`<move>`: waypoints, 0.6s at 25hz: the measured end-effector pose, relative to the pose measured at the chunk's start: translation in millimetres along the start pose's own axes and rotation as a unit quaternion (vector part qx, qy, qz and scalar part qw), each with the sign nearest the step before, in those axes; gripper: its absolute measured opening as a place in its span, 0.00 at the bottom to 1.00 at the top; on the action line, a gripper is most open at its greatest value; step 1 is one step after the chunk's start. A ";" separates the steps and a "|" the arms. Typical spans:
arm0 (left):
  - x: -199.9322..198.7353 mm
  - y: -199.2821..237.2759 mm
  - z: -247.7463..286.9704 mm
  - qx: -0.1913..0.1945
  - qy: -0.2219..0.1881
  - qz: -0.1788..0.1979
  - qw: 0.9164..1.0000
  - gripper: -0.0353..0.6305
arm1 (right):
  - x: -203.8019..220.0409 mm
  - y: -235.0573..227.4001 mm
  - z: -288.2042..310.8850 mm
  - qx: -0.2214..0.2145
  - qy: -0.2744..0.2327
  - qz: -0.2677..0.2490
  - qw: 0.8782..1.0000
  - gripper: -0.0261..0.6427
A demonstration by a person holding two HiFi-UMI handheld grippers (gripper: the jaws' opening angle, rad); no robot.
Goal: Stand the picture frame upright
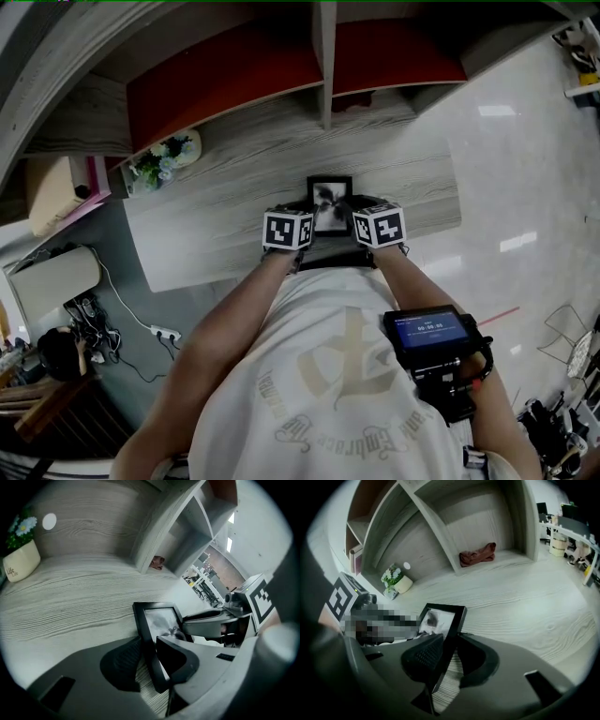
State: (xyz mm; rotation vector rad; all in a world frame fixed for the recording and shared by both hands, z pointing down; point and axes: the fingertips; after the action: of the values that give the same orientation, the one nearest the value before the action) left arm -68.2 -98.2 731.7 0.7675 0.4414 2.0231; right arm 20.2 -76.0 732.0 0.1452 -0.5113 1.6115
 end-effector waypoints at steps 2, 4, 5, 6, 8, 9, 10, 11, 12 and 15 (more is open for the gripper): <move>1.3 0.3 0.1 0.001 -0.006 -0.008 1.000 0.21 | 0.3 0.7 -0.3 -0.005 -0.007 0.006 1.000 0.19; 4.1 0.9 -0.6 0.003 -0.011 -0.013 1.000 0.21 | 0.9 2.0 -1.3 -0.010 -0.014 0.008 1.000 0.19; 5.4 1.3 -1.5 0.003 -0.013 -0.016 1.000 0.21 | 0.8 3.2 -2.1 -0.013 -0.018 0.007 1.000 0.19; 6.3 2.0 -2.8 0.003 -0.016 -0.017 1.000 0.21 | 0.2 4.8 -2.9 -0.015 -0.022 0.006 1.000 0.19; 6.4 3.4 -6.3 0.000 -0.022 -0.019 1.000 0.20 | -2.5 8.2 -4.2 -0.020 -0.031 0.002 0.999 0.19; 5.7 3.8 -8.2 -0.002 -0.026 -0.019 0.999 0.20 | -4.3 9.4 -5.1 -0.020 -0.037 -0.002 0.999 0.19; 4.5 3.5 -10.1 -0.004 -0.032 -0.019 0.999 0.19 | -6.5 10.3 -6.4 -0.019 -0.044 -0.009 0.999 0.19; 3.1 2.4 -12.1 -0.005 -0.038 -0.017 0.999 0.19 | -8.8 10.8 -8.4 -0.017 -0.053 -0.017 0.998 0.19; 1.7 0.8 -14.1 -0.006 -0.044 -0.013 0.999 0.19 | -10.9 11.3 -10.9 -0.014 -0.062 -0.025 0.998 0.19; -2.9 -5.2 -18.6 -0.007 -0.062 0.003 0.998 0.18 | -15.4 10.6 -17.4 -0.010 -0.082 -0.033 0.996 0.19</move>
State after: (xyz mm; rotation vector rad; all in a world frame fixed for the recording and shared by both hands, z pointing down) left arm -76.2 -98.1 713.9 0.8809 0.3547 1.9686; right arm 15.4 -83.2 708.0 0.2783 -0.6433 1.5361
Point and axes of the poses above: the fingertips, and each gripper's own axes: z forward along the fingers, y to its left, x out of its underside, and after that the axes turned 12 degrees about x, right-handed
